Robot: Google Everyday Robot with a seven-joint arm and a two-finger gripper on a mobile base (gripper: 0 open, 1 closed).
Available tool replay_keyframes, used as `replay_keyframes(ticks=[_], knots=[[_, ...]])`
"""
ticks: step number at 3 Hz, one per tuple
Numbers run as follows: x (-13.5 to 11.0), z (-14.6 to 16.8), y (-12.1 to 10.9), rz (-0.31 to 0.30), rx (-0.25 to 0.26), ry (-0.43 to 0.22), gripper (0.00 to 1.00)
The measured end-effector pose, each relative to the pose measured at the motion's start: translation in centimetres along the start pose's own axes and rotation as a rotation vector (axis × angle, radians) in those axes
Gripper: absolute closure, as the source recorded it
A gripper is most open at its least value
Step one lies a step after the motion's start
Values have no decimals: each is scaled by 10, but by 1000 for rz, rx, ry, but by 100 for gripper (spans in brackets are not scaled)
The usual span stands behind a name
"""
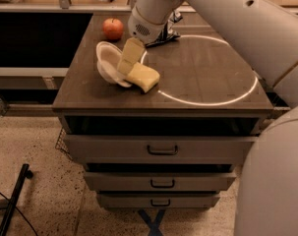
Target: Move sponge near paper bowl
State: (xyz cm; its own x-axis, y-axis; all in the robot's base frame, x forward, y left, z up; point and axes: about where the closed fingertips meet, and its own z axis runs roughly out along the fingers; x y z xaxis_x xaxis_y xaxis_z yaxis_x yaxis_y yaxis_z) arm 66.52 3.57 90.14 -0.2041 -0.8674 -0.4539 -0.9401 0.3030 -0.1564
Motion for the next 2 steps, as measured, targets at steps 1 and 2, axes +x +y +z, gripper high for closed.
replay_keyframes(ticks=[1,2], knots=[[17,1,-1,54,-24,-43,0],[18,0,-2,58,-23,-45,0]])
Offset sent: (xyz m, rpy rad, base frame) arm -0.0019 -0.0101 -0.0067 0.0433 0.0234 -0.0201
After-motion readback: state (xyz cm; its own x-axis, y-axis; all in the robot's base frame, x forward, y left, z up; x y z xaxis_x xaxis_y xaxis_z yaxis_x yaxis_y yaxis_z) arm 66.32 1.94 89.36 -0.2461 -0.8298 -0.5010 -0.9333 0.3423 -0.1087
